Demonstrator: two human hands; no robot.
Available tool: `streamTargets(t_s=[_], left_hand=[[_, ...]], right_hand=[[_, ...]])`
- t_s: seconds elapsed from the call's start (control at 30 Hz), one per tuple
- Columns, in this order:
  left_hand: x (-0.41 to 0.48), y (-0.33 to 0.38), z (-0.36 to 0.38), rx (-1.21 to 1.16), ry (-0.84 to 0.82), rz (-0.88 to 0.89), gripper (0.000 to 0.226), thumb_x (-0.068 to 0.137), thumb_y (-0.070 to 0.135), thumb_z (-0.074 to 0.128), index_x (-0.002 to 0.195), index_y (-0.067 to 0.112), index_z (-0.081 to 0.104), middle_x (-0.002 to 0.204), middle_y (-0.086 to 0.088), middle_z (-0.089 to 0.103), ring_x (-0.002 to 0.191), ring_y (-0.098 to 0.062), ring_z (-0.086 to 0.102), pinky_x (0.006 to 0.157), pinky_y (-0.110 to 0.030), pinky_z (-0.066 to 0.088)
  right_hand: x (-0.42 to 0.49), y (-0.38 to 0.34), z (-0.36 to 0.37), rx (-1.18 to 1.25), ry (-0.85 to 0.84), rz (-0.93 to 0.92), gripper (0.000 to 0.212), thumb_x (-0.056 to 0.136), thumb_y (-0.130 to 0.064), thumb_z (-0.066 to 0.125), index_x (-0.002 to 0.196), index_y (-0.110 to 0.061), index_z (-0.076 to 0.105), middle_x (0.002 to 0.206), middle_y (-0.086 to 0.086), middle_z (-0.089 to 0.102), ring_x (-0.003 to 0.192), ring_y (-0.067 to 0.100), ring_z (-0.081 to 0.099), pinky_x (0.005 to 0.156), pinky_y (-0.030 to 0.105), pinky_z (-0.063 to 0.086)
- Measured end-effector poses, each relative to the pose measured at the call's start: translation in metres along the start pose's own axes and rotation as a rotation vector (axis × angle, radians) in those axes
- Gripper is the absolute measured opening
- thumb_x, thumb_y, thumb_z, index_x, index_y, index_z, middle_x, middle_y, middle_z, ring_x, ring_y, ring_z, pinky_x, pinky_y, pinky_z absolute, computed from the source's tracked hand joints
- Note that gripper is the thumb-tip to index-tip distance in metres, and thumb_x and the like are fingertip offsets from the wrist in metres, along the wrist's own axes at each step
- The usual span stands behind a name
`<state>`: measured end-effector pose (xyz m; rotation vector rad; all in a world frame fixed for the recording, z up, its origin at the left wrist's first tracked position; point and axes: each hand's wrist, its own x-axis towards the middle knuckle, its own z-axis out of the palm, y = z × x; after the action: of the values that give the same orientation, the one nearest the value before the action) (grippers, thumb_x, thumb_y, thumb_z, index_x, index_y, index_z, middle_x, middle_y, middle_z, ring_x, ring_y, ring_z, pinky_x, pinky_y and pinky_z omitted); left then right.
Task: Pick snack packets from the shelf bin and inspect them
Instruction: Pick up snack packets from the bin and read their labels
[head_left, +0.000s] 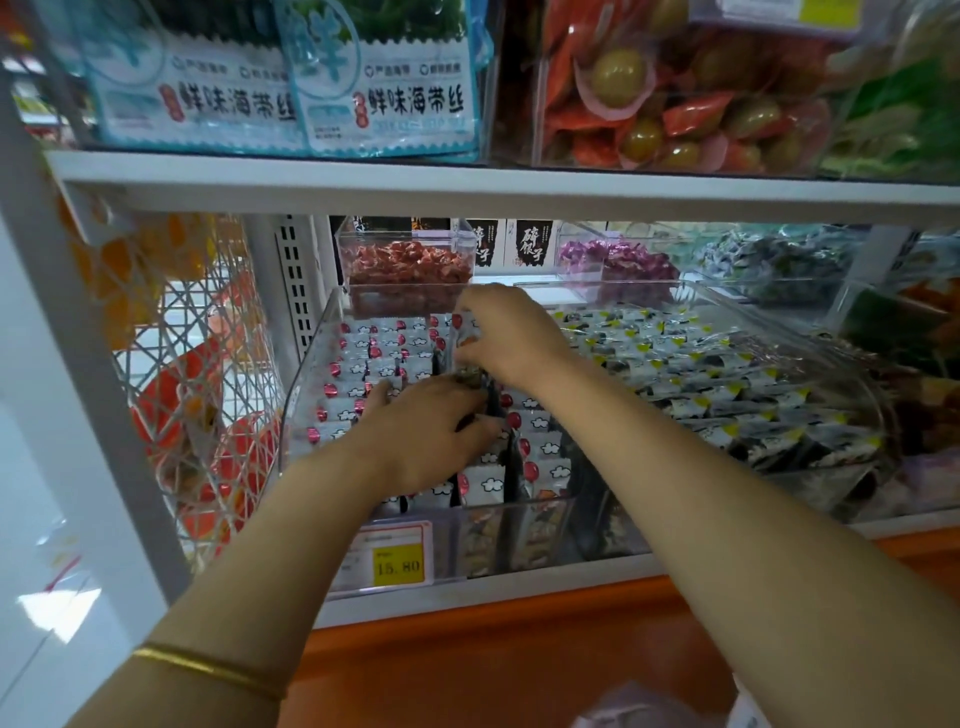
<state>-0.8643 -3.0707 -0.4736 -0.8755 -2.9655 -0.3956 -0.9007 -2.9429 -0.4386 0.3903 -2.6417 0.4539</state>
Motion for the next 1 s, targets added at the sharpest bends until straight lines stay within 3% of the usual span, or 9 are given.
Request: streamTargets(t_s=[0.17,0.3,0.4,0.47,0.53,0.7,0.77,0.9,1.0], left_hand=[[-0.005,-0.006,-0.011,-0.087,0.062,-0.02,0.038,0.092,0.046,0.045,0.118,0.02,0.056,0.11,0.004,0.052,0.108,-0.018,0.047,0.107,-0.05,0.027],[-0.007,-0.018,-0.018,-0.047,0.124,-0.088,0.036,0.092,0.04,0.048,0.114,0.013,0.056,0.1,0.0,0.046,0.099,-0.019,0.042,0.103,-0.047,0.033],[-0.008,-0.02,-0.018,-0.037,0.106,-0.112,0.028,0.093,0.036,0.048,0.101,0.01,0.056,0.099,-0.005,0.049,0.099,-0.023,0.045,0.099,-0.043,0.036],[-0.008,-0.02,-0.017,-0.046,0.091,-0.112,0.018,0.093,0.033,0.048,0.083,0.018,0.048,0.092,-0.003,0.044,0.093,-0.021,0.042,0.098,-0.045,0.036],[-0.008,-0.019,-0.018,-0.051,0.084,-0.112,0.024,0.093,0.03,0.048,0.072,0.023,0.039,0.09,-0.002,0.041,0.09,-0.019,0.037,0.099,-0.048,0.035],[-0.006,-0.021,-0.016,-0.041,0.081,-0.101,0.021,0.094,0.031,0.046,0.095,0.011,0.054,0.099,-0.004,0.047,0.101,-0.023,0.043,0.102,-0.051,0.033],[-0.006,-0.019,-0.015,-0.046,0.054,-0.084,0.027,0.095,0.032,0.043,0.105,0.009,0.056,0.105,-0.003,0.047,0.111,-0.024,0.042,0.104,-0.051,0.03],[-0.006,-0.019,-0.014,-0.051,0.044,-0.057,0.023,0.096,0.028,0.042,0.098,0.01,0.055,0.1,0.0,0.044,0.111,-0.024,0.041,0.103,-0.051,0.03],[-0.005,-0.021,-0.017,-0.061,0.079,-0.083,0.021,0.095,0.028,0.044,0.088,0.01,0.051,0.095,-0.002,0.045,0.103,-0.024,0.042,0.101,-0.051,0.033]], right_hand=[[0.012,0.003,0.0,-0.223,-0.255,-0.037,0.028,0.091,-0.021,0.056,0.117,-0.01,0.059,0.122,0.012,0.06,0.116,0.03,0.051,0.095,0.04,0.043],[0.015,0.002,-0.004,-0.264,-0.214,-0.06,0.035,0.092,-0.026,0.058,0.126,-0.018,0.056,0.132,0.008,0.055,0.124,0.03,0.046,0.101,0.042,0.035],[0.014,0.004,-0.001,-0.209,-0.189,-0.075,0.035,0.092,-0.026,0.056,0.126,-0.016,0.055,0.131,0.007,0.056,0.12,0.027,0.05,0.095,0.037,0.039],[0.015,0.005,0.002,-0.201,-0.276,-0.071,0.032,0.092,-0.026,0.057,0.121,-0.015,0.057,0.126,0.006,0.058,0.113,0.025,0.053,0.084,0.031,0.039],[0.015,0.005,0.006,-0.266,-0.357,-0.069,0.023,0.093,-0.024,0.053,0.112,-0.013,0.061,0.116,0.008,0.061,0.103,0.025,0.055,0.077,0.03,0.039],[0.015,0.006,0.005,-0.267,-0.322,-0.042,0.028,0.092,-0.005,0.048,0.11,-0.016,0.065,0.12,0.007,0.061,0.108,0.025,0.056,0.088,0.034,0.045],[0.013,0.004,0.004,-0.276,-0.382,-0.05,0.035,0.09,0.0,0.044,0.112,-0.017,0.066,0.123,0.008,0.06,0.108,0.027,0.056,0.082,0.031,0.044],[0.013,0.003,0.002,-0.253,-0.439,-0.005,0.038,0.088,0.005,0.041,0.11,-0.012,0.067,0.122,0.011,0.06,0.107,0.028,0.057,0.083,0.032,0.044],[0.019,0.003,0.002,-0.155,-0.362,0.068,0.03,0.088,0.003,0.044,0.101,-0.005,0.069,0.114,0.014,0.065,0.103,0.028,0.06,0.09,0.037,0.048]])
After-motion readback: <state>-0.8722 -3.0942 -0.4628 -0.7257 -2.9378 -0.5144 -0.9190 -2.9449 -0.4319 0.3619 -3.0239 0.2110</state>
